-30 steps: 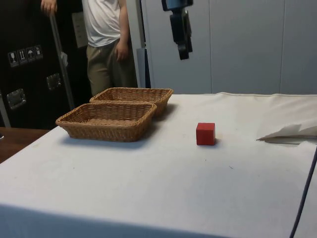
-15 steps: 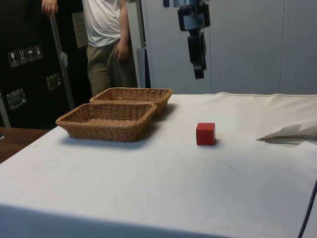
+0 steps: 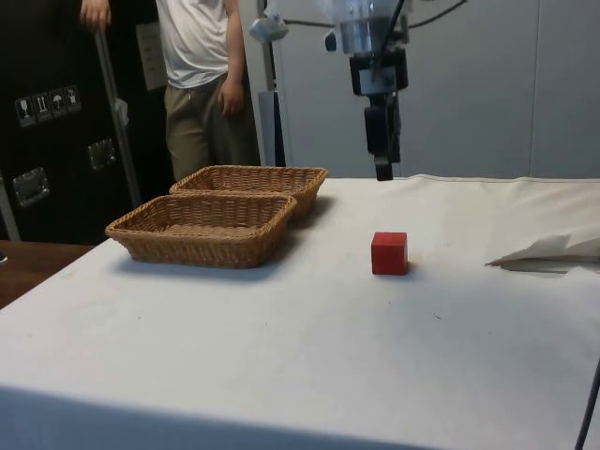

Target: Pick up the red cube and place it into the right basket.

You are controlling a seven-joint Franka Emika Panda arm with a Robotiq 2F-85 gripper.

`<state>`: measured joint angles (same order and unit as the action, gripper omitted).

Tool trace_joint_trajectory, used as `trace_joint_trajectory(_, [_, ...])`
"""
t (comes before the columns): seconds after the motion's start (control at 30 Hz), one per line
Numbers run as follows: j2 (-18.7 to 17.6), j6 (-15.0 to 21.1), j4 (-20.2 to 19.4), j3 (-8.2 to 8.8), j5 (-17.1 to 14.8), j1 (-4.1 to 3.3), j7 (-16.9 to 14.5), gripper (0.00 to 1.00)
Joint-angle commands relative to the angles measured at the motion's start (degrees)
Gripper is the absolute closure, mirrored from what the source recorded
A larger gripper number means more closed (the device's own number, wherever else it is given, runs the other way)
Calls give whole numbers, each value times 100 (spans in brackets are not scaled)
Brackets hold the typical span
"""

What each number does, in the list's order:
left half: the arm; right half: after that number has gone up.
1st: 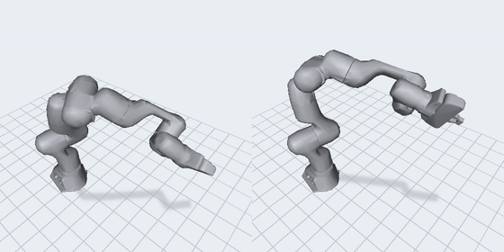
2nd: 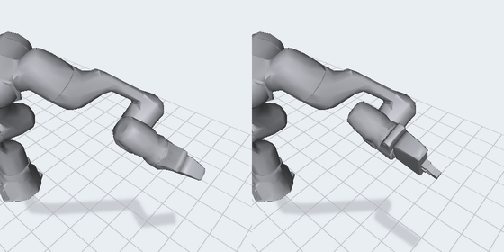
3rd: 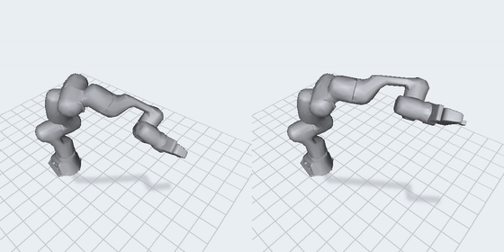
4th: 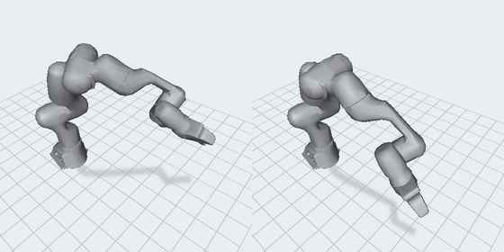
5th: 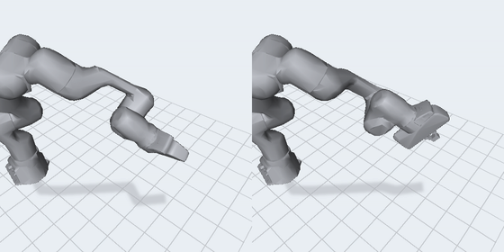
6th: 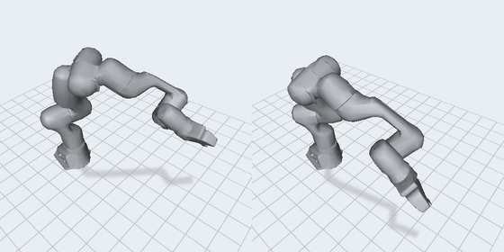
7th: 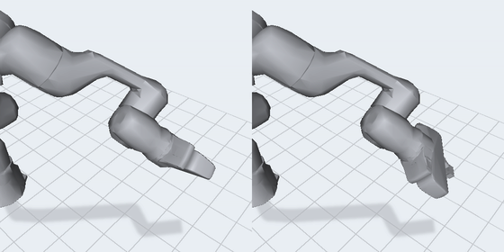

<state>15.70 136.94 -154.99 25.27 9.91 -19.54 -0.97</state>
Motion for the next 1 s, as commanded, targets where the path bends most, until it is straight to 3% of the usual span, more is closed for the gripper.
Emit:
trace_joint_trajectory(0.0, [-69, 172, -52, 63, -40, 11, -29, 0])
trace_joint_trajectory(0.2, [-418, 579, -120, 258, -160, -11, -103, 0])
trace_joint_trajectory(0.3, [-498, 647, -109, 264, -183, -23, -80, 0])
trace_joint_trajectory(0.53, [-659, 785, -103, 160, -218, -40, 11, 0])
trace_joint_trajectory(0.57, [-630, 710, -92, 172, -183, -6, -23, 0])
trace_joint_trajectory(0.7, [-745, 882, -126, 63, -246, -57, 86, 0])
trace_joint_trajectory(0.83, [-963, 1083, -132, -29, -321, -57, 115, 0])
trace_joint_trajectory(0.87, [-905, 991, -120, -29, -223, -23, 132, 0])
trace_joint_trajectory(0.97, [-1140, 1249, -103, -69, -418, -46, 69, 0])
